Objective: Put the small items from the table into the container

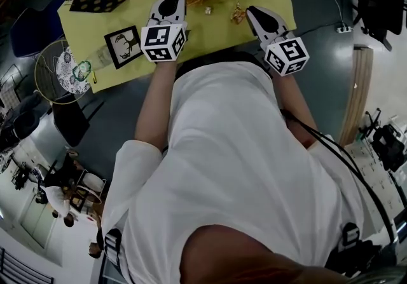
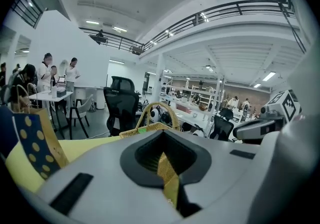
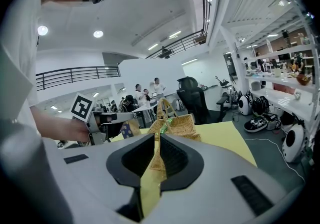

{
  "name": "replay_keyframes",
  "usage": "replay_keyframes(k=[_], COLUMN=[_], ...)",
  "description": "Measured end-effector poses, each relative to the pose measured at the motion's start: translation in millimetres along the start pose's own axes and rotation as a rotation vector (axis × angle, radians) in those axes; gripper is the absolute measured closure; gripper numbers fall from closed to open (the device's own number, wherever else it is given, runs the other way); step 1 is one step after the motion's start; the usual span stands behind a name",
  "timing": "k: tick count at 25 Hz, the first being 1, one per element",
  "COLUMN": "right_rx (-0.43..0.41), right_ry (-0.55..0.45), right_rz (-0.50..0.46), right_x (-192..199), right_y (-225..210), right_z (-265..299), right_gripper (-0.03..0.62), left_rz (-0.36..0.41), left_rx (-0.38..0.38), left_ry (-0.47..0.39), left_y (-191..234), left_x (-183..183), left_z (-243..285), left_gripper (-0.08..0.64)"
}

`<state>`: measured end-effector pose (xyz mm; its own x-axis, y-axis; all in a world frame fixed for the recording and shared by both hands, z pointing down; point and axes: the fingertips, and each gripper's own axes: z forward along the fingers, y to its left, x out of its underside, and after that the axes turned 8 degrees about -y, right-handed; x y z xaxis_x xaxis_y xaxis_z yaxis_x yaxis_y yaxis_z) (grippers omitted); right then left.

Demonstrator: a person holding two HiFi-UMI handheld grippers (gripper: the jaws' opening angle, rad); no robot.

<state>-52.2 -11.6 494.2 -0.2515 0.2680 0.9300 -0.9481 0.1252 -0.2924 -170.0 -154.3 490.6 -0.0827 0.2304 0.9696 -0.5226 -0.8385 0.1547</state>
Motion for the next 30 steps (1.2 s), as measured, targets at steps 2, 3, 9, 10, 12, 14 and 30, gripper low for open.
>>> replay_keyframes(k=[2, 3, 9, 10, 12, 14, 30], right_rx=[-0.003, -0.005, -0.024, -0.027, -0.035, -0.046, -0.099], right_ry=[0.0, -0.001, 0.003, 0.005, 0.011, 0.018, 0.251], right_rz=[-0.001, -0.002, -0.008, -0.009, -0.011, -0.012, -0.006], right_x=[0.3, 0.5, 0.6, 1.1, 2.9, 5.3, 113.3], right_y=[-0.4, -0.7, -5.0, -6.5, -9.3, -11.7, -52.5], right_z=[-0.4, -0.6, -5.0, -5.5, -5.4, -4.7, 20.0], right_gripper=[0.549, 0.549, 0.549, 0.549, 0.549, 0.549, 0.548], left_rz=[-0.011, -0.018, -0.031, -0.028, -0.022, -0.017, -0.028], left_rx=[0.003, 0.002, 0.002, 0.002, -0.001, -0.012, -0.104], left_ry=[-0.003, -0.006, -0.019, -0.026, -0.035, -0.031, 0.021], left_y=[-2.1, -2.6, -12.5, -14.6, -18.0, -19.8, -26.9], left_x=[0.1, -0.3, -4.0, -5.1, -5.4, -2.6, 24.4], left_z=[-2.6, -3.9, -7.3, -7.4, -7.8, -9.0, -44.5], left_gripper=[0.551, 0.552, 0.552, 0.552, 0.552, 0.552, 0.552])
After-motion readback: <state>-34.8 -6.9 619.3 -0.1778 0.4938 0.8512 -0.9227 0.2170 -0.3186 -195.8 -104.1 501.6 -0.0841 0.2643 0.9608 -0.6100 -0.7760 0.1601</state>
